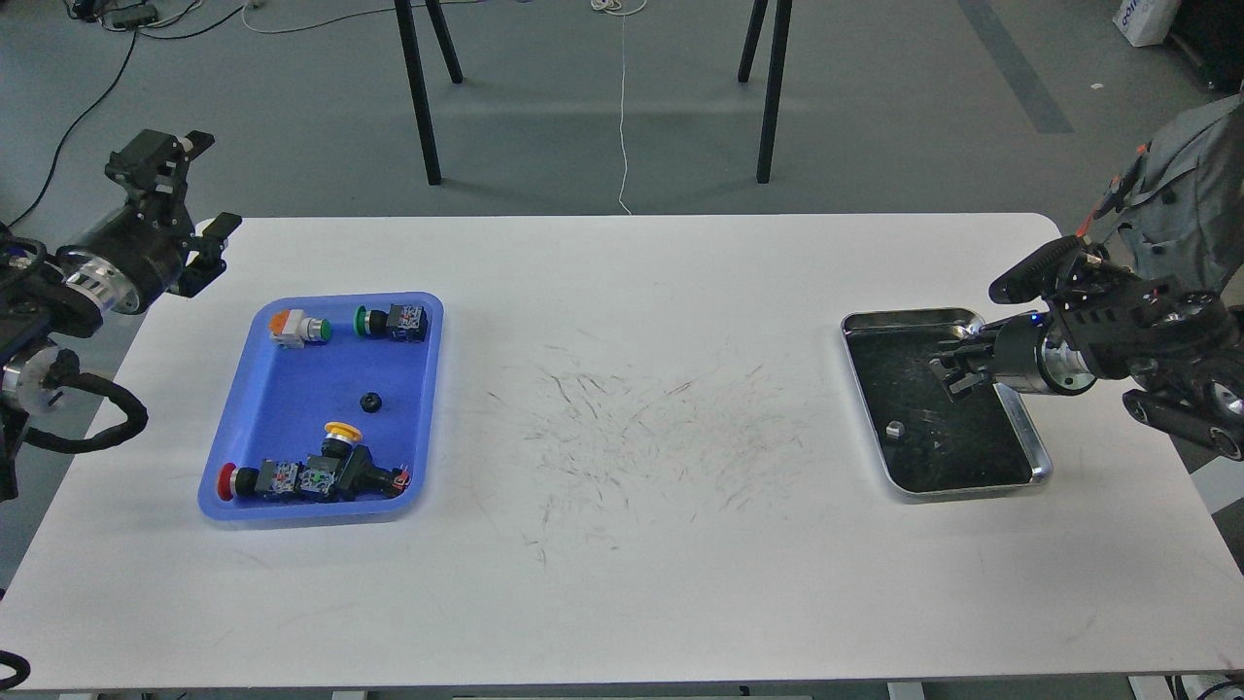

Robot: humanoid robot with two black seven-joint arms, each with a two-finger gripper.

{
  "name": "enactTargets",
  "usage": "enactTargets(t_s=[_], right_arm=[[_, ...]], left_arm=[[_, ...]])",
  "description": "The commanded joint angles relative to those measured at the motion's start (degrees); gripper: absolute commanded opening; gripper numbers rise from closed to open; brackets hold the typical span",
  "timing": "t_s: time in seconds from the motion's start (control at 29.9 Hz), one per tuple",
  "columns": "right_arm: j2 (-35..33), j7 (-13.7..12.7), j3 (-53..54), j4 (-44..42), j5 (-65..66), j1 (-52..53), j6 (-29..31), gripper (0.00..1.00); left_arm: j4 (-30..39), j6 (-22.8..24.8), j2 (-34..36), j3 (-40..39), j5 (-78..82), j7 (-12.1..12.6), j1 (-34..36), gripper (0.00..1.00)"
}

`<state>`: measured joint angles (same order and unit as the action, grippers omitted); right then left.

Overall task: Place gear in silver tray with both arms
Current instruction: 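Carry the gear with the right gripper and lower it into the silver tray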

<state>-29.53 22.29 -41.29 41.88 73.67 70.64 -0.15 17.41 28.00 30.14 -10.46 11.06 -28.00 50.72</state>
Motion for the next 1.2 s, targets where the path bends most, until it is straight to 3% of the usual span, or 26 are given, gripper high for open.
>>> enactTargets(t_s=[0.0, 0.43, 0.57, 0.64, 0.74, 0.8, 1.04, 1.17], right_arm=[[0.6, -0.1, 2.2, -2.8, 0.0, -2.3, 0.0, 0.01], [3.4, -0.1, 4.3, -6.2, -0.2, -4.3, 0.1, 0.03], [3.4, -0.1, 4.5, -6.0, -0.3, -4.3, 0.0, 0.17], [3.4, -0.1, 4.5, -5.9, -0.2, -4.3, -0.1, 0.3], [3.4, 0.0, 5.2, -6.0, -0.2, -4.2, -0.2, 0.35], [3.3, 0.0, 6.8, -6.0, -0.3, -4.1, -0.2, 0.49], [3.3, 0.0, 9.8, -5.9, -0.3, -4.0, -0.2, 0.58], [3.3, 0.2, 17.6, -5.1, -0.4, -4.1, -0.5, 0.58]], left_arm=[[0.0, 0.0, -0.3, 0.0, 0.0, 0.0, 0.0, 1.0], [0.1, 0.0, -0.3, 0.0, -0.1, 0.0, -0.2, 1.0], [0.0, 0.0, -0.3, 0.0, -0.1, 0.0, -0.8, 1.0], [0.1, 0.0, -0.3, 0.0, -0.2, 0.0, -0.8, 1.0], [0.1, 0.0, -0.3, 0.0, -0.2, 0.0, -0.8, 1.0], [0.1, 0.0, -0.3, 0.0, -0.2, 0.0, -0.8, 1.0], [0.2, 0.0, -0.2, 0.0, -0.1, 0.0, -0.8, 1.0], [0.7, 0.0, 0.7, -1.0, -0.5, 0.0, -0.6, 1.0]])
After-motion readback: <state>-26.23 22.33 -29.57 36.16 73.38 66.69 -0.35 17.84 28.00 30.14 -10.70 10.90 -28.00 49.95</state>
